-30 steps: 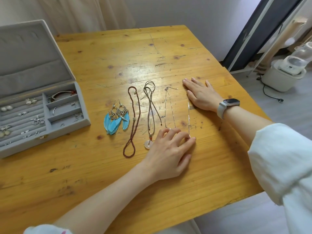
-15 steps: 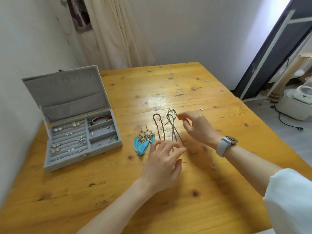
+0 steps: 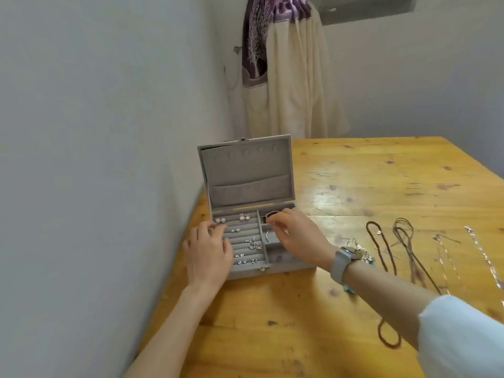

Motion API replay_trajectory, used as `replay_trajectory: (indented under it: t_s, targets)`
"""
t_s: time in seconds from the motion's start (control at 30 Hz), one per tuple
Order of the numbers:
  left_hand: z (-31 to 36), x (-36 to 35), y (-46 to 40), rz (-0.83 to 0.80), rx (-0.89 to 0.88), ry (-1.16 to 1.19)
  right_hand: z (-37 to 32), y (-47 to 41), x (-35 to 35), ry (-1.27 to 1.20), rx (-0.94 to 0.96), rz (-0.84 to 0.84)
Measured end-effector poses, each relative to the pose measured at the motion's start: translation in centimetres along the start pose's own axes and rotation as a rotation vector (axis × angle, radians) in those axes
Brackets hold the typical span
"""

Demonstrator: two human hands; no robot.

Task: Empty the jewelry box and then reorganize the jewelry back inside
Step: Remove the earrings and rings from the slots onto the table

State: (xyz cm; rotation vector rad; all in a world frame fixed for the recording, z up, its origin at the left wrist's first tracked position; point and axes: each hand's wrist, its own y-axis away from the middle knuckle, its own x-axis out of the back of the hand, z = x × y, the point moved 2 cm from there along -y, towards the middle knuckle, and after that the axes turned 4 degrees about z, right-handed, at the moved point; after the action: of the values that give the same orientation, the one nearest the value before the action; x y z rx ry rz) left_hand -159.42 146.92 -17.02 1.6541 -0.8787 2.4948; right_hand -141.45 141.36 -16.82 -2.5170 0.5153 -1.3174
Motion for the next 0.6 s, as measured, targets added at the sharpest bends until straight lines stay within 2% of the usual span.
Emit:
replay_trajectory:
  t_s: [0.17, 0.33, 0.47, 0.6]
  targets:
    - [-2.1, -1.1, -3.3, -0.091, 0.044, -0.141, -2.2, -4.5, -4.9, 0.116, 0.011, -0.039]
    - [-2.8, -1.9, -4.9, -0.082, -0.025, -0.236, -3.2, -6.6, -8.0, 0.215, 0.029, -0.067]
    - [-3.1, -2.3, -5.0, 0.008, -0.012, -0.18, -3.3, -7.1, -8.5, 0.22, 0.098, 0.04]
    - [-3.1, -2.3, -4.7, 0.053, 0.016, -0.116, -3.2, -7.1, -8.5, 0.191, 0.101, 0.04]
